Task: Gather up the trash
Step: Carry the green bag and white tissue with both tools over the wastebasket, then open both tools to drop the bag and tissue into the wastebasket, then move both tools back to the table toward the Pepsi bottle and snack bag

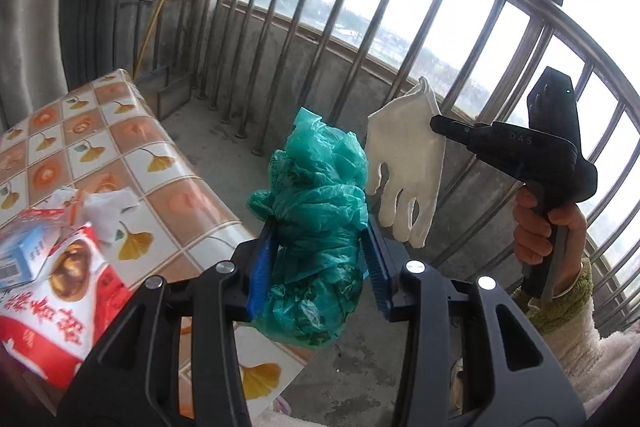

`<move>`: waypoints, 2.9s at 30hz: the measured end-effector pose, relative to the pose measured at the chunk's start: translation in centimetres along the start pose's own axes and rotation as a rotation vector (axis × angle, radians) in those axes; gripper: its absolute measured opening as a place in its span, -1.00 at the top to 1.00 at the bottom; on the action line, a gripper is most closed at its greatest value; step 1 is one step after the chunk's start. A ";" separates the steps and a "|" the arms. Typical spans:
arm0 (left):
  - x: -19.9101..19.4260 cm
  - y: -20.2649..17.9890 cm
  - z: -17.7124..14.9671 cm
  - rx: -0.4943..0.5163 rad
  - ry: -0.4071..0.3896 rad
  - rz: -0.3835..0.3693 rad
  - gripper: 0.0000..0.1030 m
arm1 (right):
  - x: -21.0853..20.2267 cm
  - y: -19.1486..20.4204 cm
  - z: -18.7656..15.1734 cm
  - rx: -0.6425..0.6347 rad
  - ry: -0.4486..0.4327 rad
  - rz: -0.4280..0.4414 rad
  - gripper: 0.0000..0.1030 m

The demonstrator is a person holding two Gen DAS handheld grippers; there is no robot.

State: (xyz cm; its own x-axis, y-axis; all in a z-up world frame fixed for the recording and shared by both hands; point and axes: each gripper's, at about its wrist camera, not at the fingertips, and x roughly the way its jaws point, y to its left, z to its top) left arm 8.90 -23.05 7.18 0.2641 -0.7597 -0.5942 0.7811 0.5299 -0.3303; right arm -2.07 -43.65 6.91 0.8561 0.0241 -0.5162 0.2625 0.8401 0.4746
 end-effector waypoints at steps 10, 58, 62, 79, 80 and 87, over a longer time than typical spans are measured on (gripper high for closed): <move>16.0 -7.4 1.7 0.085 0.262 -0.074 0.23 | 1.7 -11.1 -2.3 0.242 0.029 -0.188 0.93; -20.3 13.2 -8.1 -0.288 -0.192 0.480 -0.49 | 8.2 10.9 -6.0 -0.132 0.277 0.139 -0.36; -23.2 18.5 -11.3 -0.461 -0.206 0.525 -0.49 | 9.0 15.6 -7.6 -0.145 0.287 0.211 -0.36; -20.9 25.5 -16.9 -0.556 -0.089 0.365 -0.43 | 8.2 28.3 -15.8 -0.406 0.399 0.318 -0.36; -21.2 25.7 -16.8 -0.554 -0.100 0.364 -0.42 | 8.7 28.7 -15.5 -0.396 0.397 0.316 -0.36; -24.7 29.2 -14.6 -0.562 -0.225 0.382 -0.26 | 14.9 29.1 -11.6 -0.169 0.464 0.282 -0.36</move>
State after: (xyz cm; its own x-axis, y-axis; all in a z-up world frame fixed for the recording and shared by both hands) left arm 16.97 16.70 1.54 0.6187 -0.5091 -0.5984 0.2165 0.8426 -0.4931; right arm 13.16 -12.52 4.77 0.5875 0.4632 -0.6635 -0.0553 0.8410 0.5382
